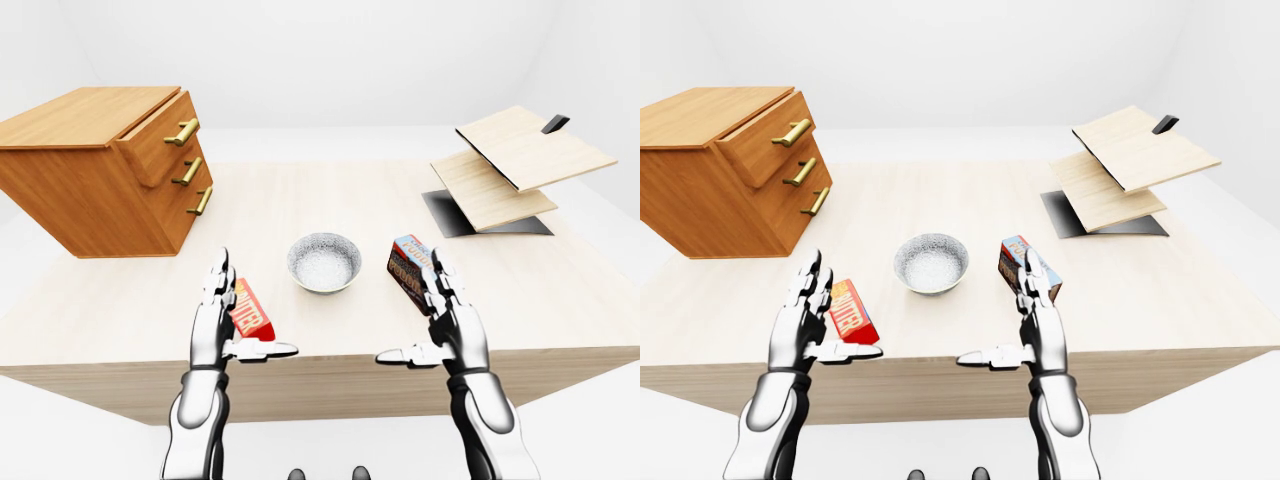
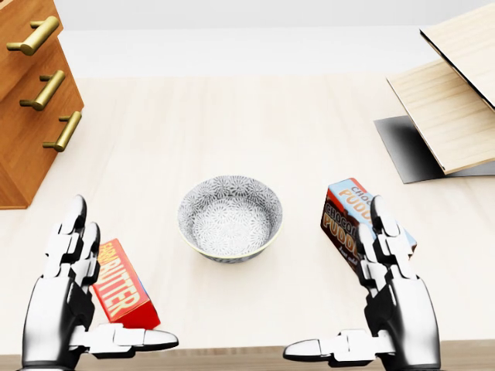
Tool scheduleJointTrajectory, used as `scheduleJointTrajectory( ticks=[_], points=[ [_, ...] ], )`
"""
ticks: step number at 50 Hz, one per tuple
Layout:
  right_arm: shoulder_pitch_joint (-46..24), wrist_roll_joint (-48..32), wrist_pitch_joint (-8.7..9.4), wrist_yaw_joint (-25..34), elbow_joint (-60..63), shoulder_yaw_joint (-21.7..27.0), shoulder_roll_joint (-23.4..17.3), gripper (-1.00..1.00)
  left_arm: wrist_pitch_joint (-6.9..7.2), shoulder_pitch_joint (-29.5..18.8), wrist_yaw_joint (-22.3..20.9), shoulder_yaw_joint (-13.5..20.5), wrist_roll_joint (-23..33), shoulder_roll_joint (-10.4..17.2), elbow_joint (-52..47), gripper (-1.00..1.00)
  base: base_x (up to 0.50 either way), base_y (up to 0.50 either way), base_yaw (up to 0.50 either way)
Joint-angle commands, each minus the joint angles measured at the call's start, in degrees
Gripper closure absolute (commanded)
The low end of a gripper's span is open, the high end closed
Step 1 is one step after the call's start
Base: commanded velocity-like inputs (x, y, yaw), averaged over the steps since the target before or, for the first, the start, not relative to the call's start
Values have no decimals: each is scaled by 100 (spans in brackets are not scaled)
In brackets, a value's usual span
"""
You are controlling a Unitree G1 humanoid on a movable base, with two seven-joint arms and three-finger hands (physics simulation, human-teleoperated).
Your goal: Close the top drawer of the cabinet and put the bowl on top of it.
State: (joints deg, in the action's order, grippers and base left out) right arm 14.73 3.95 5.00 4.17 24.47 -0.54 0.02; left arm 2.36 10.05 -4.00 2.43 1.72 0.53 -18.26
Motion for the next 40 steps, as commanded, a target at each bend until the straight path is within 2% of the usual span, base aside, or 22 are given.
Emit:
scheduleJointTrajectory(
  ticks=[1, 6, 31, 40],
  points=[
    [207, 12, 0, 19, 288, -39, -3, -100, -67, 290, -62, 26, 32, -45, -482, -100, 0, 0, 0],
    [275, 23, 0, 35, 384, -29, -6, -100, -52, 159, -54, 84, 9, -32, -344, -100, 0, 0, 0],
    [250, -112, 0, 60, 227, -100, -21, -100, -87, 171, -37, 56, 45, -37, -320, -100, 0, 0, 0],
    [261, -113, 0, 86, 222, -129, -34, -100, -150, 252, -35, 10, 89, -45, -361, -100, 3, 0, 0]
  ],
)
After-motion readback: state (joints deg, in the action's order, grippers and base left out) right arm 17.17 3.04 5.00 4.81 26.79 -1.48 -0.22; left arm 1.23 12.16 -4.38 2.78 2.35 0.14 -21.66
